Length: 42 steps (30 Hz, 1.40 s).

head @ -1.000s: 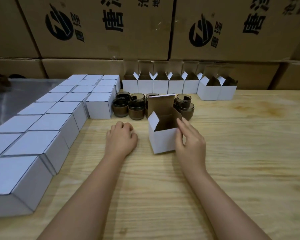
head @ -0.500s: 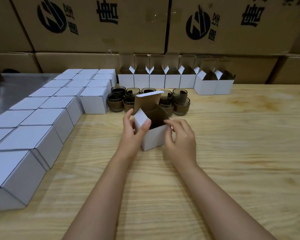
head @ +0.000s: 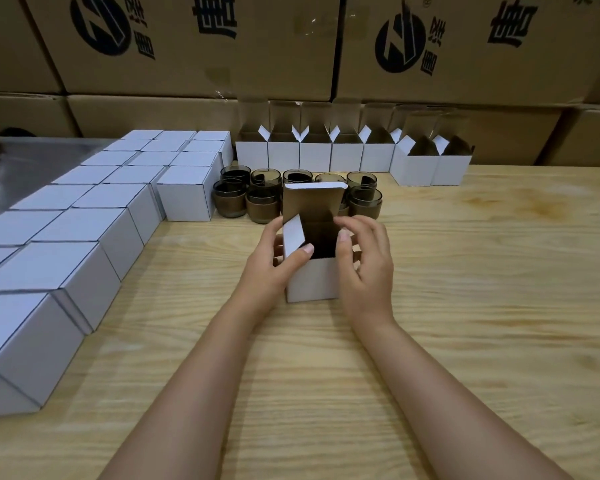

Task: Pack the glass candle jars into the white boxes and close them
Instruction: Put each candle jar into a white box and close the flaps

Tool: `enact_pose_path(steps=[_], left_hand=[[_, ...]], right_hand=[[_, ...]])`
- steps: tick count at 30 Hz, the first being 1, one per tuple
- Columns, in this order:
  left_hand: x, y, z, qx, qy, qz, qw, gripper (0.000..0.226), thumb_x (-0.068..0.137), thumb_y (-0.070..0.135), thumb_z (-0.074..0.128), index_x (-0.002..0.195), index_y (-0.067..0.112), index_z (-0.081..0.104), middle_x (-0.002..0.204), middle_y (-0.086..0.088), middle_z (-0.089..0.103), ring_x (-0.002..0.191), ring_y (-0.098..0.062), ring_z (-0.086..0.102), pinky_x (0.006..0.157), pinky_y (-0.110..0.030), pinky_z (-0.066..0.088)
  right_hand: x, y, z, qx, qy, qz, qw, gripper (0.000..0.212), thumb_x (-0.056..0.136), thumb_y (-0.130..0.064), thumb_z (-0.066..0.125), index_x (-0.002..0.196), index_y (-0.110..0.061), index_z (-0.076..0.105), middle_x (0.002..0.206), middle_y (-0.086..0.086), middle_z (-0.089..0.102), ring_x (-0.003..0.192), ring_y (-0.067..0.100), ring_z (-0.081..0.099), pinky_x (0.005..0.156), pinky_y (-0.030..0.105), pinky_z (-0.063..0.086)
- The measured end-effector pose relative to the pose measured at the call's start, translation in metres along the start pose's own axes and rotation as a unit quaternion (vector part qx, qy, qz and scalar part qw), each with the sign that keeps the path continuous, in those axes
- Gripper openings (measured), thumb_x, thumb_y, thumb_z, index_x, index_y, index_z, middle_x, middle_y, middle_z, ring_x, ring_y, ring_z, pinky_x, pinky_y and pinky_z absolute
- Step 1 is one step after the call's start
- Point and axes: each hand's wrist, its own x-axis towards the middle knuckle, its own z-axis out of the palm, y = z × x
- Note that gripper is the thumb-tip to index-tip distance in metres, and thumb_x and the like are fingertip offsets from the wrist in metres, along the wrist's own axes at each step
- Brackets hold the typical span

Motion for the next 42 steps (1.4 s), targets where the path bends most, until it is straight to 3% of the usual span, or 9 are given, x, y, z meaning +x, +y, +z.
enact_pose_path(steps=[6, 8, 11, 15, 21, 25, 31, 36, 42], left_hand=[[0.002, -0.002, 0.001, 0.011, 0.004, -0.007, 1.0, 0.086, 0.064, 0.061, 0.06, 0.14, 0.025, 0.04, 0.129, -0.004, 0.057, 0.115, -0.016, 0.058, 0.101, -0.044, 0.046], [0.002, -0.003, 0.001, 0.009, 0.008, -0.008, 1.0, 0.086, 0.064, 0.061, 0.058, 0.139, 0.025, 0.04, 0.129, -0.003, 0.057, 0.114, -0.015, 0.058, 0.1, -0.041, 0.046], [0.003, -0.003, 0.0, -0.029, 0.007, -0.005, 1.0, 0.08, 0.064, 0.058, 0.056, 0.136, 0.026, 0.044, 0.124, -0.002, 0.059, 0.107, -0.007, 0.061, 0.088, -0.025, 0.049], [0.005, -0.002, 0.002, -0.076, 0.008, -0.025, 0.997, 0.075, 0.068, 0.054, 0.055, 0.137, 0.026, 0.042, 0.122, 0.009, 0.059, 0.101, 0.007, 0.061, 0.081, -0.015, 0.047], [0.003, 0.001, 0.004, -0.094, 0.033, -0.056, 0.993, 0.039, 0.084, 0.057, 0.04, 0.113, 0.037, 0.056, 0.114, 0.012, 0.066, 0.108, -0.006, 0.061, 0.091, -0.026, 0.048], [0.004, 0.004, -0.003, -0.179, 0.062, -0.07, 0.979, 0.028, 0.094, 0.01, 0.039, 0.089, 0.019, 0.065, 0.078, 0.005, 0.072, 0.073, -0.012, 0.066, 0.057, -0.017, 0.05], [0.006, 0.007, -0.008, -0.217, 0.059, -0.063, 0.972, 0.035, 0.087, -0.003, 0.042, 0.102, 0.026, 0.052, 0.082, -0.003, 0.064, 0.064, -0.014, 0.059, 0.056, -0.023, 0.046], [0.005, 0.01, -0.011, -0.182, 0.016, -0.03, 0.983, 0.029, 0.067, 0.011, 0.047, 0.092, 0.022, 0.056, 0.092, 0.005, 0.064, 0.072, -0.009, 0.06, 0.055, -0.017, 0.046], [0.007, 0.013, -0.02, -0.151, -0.017, -0.053, 0.987, 0.057, 0.064, 0.015, 0.045, 0.113, 0.032, 0.067, 0.121, 0.006, 0.066, 0.109, -0.018, 0.062, 0.077, -0.026, 0.048]], right_hand=[[0.006, 0.002, -0.001, 0.025, 0.059, 0.044, 0.997, 0.015, 0.095, -0.019, 0.044, 0.1, -0.022, 0.057, 0.088, -0.01, 0.059, 0.071, -0.001, 0.052, 0.061, 0.011, 0.039], [0.008, 0.006, -0.003, 0.035, 0.084, 0.104, 0.99, 0.013, 0.095, -0.016, 0.042, 0.094, -0.023, 0.053, 0.079, -0.008, 0.055, 0.063, 0.006, 0.051, 0.058, 0.024, 0.044], [0.014, 0.014, -0.003, 0.028, 0.08, 0.227, 0.97, 0.015, 0.091, -0.01, 0.048, 0.079, -0.02, 0.051, 0.096, -0.001, 0.05, 0.078, 0.027, 0.058, 0.072, 0.047, 0.053], [0.016, 0.015, -0.002, 0.028, 0.048, 0.274, 0.96, 0.025, 0.09, -0.012, 0.045, 0.066, -0.015, 0.049, 0.1, -0.001, 0.047, 0.077, 0.011, 0.048, 0.083, 0.045, 0.049], [0.013, 0.017, -0.001, 0.044, 0.034, 0.224, 0.973, 0.026, 0.092, -0.006, 0.039, 0.101, -0.022, 0.057, 0.112, -0.003, 0.047, 0.072, -0.007, 0.05, 0.07, 0.021, 0.045], [0.012, 0.017, -0.001, 0.075, 0.016, 0.197, 0.977, 0.038, 0.087, 0.003, 0.037, 0.103, -0.025, 0.058, 0.108, -0.001, 0.057, 0.073, -0.001, 0.051, 0.065, 0.025, 0.046], [0.014, 0.017, -0.006, 0.116, -0.027, 0.171, 0.978, 0.047, 0.083, 0.008, 0.034, 0.098, -0.028, 0.061, 0.105, -0.008, 0.065, 0.081, -0.012, 0.058, 0.07, 0.006, 0.045], [0.018, 0.018, -0.005, 0.109, -0.076, 0.175, 0.976, 0.055, 0.087, 0.008, 0.03, 0.114, -0.027, 0.062, 0.125, 0.0, 0.061, 0.122, 0.01, 0.052, 0.105, 0.029, 0.042], [0.02, 0.021, -0.006, 0.113, -0.114, 0.205, 0.966, 0.056, 0.088, 0.001, 0.029, 0.121, -0.031, 0.061, 0.133, 0.0, 0.056, 0.125, 0.011, 0.048, 0.109, 0.041, 0.039]])
